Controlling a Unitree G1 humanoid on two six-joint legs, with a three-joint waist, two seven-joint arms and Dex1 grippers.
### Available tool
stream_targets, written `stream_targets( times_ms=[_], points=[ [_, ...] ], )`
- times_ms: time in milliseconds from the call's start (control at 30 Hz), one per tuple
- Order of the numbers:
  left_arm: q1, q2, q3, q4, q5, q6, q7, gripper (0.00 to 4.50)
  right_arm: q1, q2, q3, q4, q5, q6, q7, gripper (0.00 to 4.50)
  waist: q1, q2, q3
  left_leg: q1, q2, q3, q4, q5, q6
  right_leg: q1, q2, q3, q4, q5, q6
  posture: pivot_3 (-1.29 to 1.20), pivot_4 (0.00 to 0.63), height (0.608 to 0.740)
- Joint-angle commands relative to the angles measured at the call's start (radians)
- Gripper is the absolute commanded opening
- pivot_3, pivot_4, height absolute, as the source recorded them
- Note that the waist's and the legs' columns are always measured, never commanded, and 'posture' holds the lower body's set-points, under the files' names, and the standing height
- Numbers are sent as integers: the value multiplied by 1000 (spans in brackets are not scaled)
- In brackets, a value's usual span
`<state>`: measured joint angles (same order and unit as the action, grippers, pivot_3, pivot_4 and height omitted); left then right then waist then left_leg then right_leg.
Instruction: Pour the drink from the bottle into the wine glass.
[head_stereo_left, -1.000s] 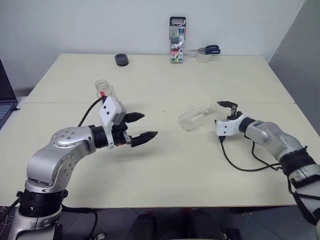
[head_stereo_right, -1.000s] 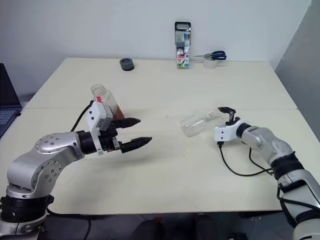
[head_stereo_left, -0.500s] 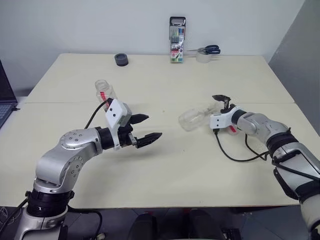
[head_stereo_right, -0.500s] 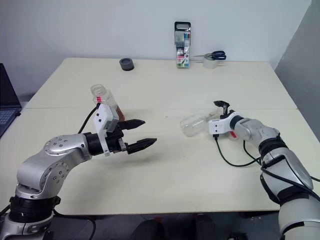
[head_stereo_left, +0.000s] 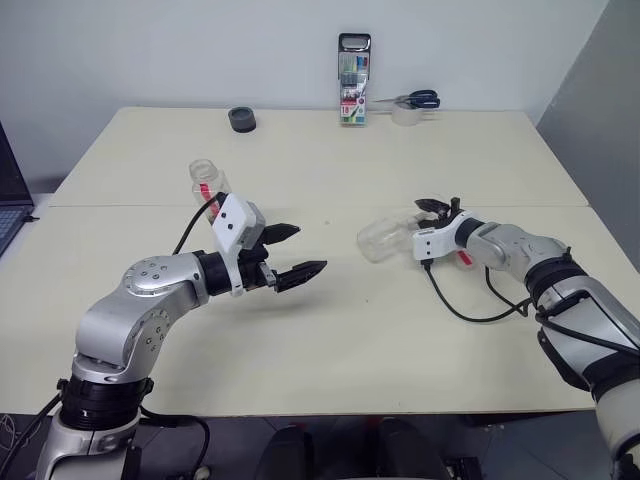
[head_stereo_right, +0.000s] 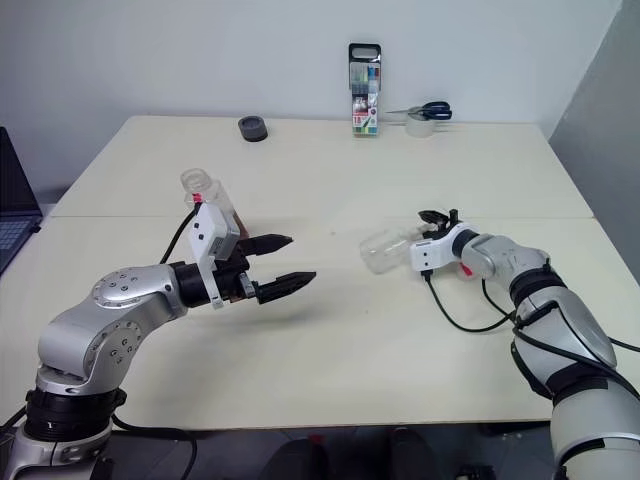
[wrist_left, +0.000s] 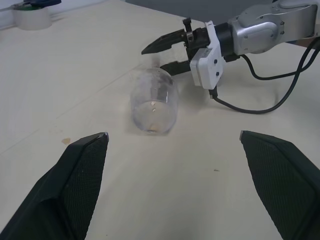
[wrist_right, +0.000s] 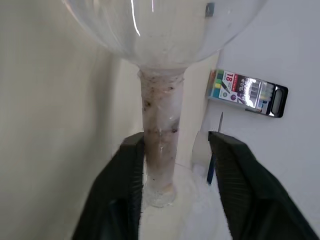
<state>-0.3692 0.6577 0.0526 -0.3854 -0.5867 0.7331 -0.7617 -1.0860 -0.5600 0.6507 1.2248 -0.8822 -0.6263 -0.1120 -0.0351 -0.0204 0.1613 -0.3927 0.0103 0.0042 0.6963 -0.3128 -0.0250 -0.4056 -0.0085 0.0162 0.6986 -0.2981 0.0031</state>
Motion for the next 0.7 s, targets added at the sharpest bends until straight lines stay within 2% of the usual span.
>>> stream_targets(
  times_ms=[33,100,267,367,467,567,700],
  points=[
    [-26,-8,12,-5,-9,-8,8,4500,-42,-11,8,8,-11,-8,-28,689,0,0,0,0,0,0,0,0,0,0,0,0,0,0,0,0,150,740],
    [-25,-8,14,-5,-11,-6,8,4500,-44,-15,14,6,-19,-13,-35,89,0,0,0,0,0,0,0,0,0,0,0,0,0,0,0,0,150,740],
    [22,-6,21,-50,-31,13,17,4500,-46,-11,6,2,-9,-23,-49,84,0,0,0,0,0,0,0,0,0,0,0,0,0,0,0,0,150,740],
    [116,11,53,-125,-62,33,17,4500,-41,22,-67,-12,86,-54,-5,84,-8,0,0,0,0,0,0,0,0,0,0,0,0,0,0,0,150,740],
    [274,-18,135,-227,-57,-5,81,4500,-14,138,-252,-19,336,-27,160,84,-27,0,0,0,1,0,-1,0,0,-1,0,1,0,0,0,0,150,740],
    [423,-77,204,-312,11,-75,189,4500,2,290,-450,-32,590,94,322,84,-39,0,0,2,2,0,-1,0,0,0,0,0,1,0,0,0,150,740],
    [502,-144,249,-391,-8,-61,295,4500,-12,436,-614,-51,785,265,400,84,-19,0,0,2,1,-2,-1,0,0,1,0,-1,2,0,-1,0,150,740]
  ],
)
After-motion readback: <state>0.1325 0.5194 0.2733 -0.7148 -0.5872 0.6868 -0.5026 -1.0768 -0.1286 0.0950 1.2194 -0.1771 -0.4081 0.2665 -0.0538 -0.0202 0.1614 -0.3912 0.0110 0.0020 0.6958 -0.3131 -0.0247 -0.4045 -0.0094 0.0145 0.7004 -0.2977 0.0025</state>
